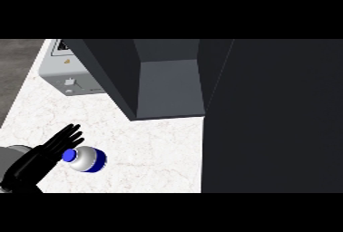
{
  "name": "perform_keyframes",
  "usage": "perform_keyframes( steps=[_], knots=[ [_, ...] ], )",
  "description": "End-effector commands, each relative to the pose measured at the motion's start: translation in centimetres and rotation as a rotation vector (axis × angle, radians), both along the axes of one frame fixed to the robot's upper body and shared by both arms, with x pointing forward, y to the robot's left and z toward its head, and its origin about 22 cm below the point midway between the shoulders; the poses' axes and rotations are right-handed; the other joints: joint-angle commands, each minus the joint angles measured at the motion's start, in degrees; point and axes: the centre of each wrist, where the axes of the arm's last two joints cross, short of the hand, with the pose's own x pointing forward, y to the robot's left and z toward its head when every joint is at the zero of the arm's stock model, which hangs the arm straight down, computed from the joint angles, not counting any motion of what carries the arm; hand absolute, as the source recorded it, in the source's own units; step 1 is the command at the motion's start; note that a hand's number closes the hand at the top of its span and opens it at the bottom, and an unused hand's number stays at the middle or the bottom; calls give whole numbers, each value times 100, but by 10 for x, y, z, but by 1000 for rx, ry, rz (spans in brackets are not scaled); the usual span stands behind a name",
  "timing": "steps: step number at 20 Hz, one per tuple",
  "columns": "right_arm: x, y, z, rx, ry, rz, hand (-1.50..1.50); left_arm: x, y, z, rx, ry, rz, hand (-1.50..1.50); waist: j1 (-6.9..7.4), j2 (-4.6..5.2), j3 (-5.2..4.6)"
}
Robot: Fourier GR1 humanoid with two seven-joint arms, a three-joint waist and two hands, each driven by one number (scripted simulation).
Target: Pick up the bottled water, place it into the cabinet and close the cabinet
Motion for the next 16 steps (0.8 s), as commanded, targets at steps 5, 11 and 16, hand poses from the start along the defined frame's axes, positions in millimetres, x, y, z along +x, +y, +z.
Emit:
perform_keyframes(
  steps=[5,11,16],
  knots=[
    [-5,-7,-6,-17,-13,-14,-150,28,-28,-53,-87,53,-77,-150,103,18,-73],
    [1,-1,-6,-7,15,-12,-150,51,-38,-67,-124,81,-75,-150,131,37,-72],
    [6,-8,-9,-22,-15,-23,-150,39,-45,-85,-192,124,-113,-150,190,16,-62]
  ],
)
